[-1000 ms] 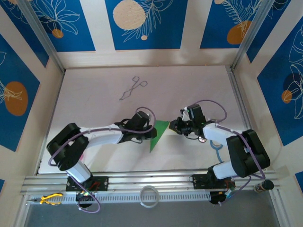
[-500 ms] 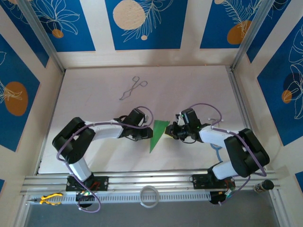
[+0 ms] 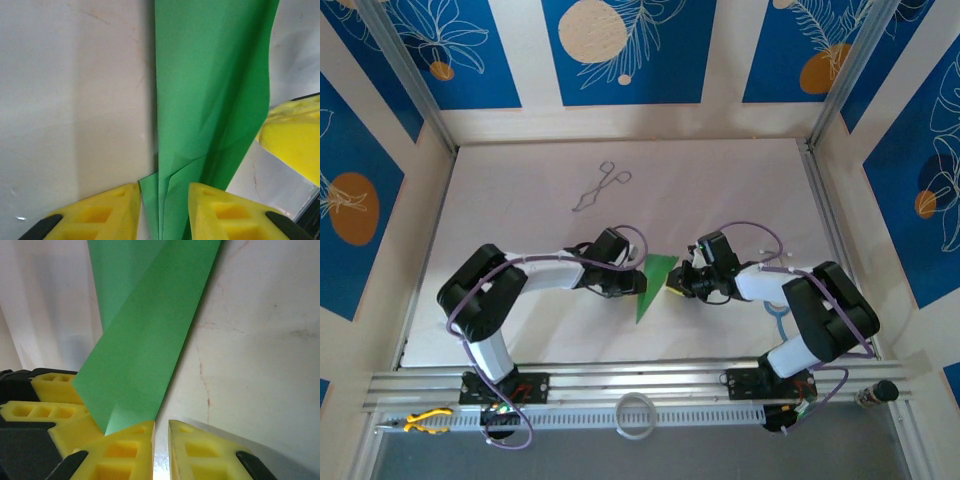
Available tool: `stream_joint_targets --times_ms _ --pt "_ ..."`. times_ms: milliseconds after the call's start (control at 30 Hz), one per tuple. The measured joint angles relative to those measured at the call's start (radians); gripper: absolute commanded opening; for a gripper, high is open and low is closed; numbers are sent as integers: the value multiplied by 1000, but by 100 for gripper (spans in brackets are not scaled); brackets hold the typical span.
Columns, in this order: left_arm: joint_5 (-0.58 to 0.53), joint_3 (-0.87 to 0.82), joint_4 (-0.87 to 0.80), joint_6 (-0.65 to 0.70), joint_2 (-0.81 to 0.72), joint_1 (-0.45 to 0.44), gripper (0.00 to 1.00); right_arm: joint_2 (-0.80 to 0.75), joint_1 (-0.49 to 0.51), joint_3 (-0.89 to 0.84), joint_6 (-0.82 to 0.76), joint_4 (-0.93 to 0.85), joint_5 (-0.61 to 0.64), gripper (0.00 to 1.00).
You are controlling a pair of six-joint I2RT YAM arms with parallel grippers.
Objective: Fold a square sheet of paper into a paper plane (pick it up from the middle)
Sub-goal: Fold the wing for the fifth time at the center of the table.
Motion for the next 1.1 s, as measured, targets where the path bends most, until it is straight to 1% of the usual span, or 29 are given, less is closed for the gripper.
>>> stream_joint_targets --times_ms 133,233,400,567,667,767,1100 --pt "1 8 -14 10 3 0 33 12 2 0 2 9 -7 15" --pt "7 8 -14 19 3 0 30 26 3 0 3 21 -14 14" --pt "38 8 -14 26 3 0 27 44 9 0 3 37 -22 12" --pt "65 8 -2 24 4 0 26 55 16 0 3 45 -32 11" --pt "72 8 14 21 4 0 27 56 16 0 3 46 -34 11" --pt "70 6 18 21 3 0 30 56 16 0 3 47 -36 11" --pt "15 2 -15 26 -7 0 32 57 21 0 3 47 -36 11"
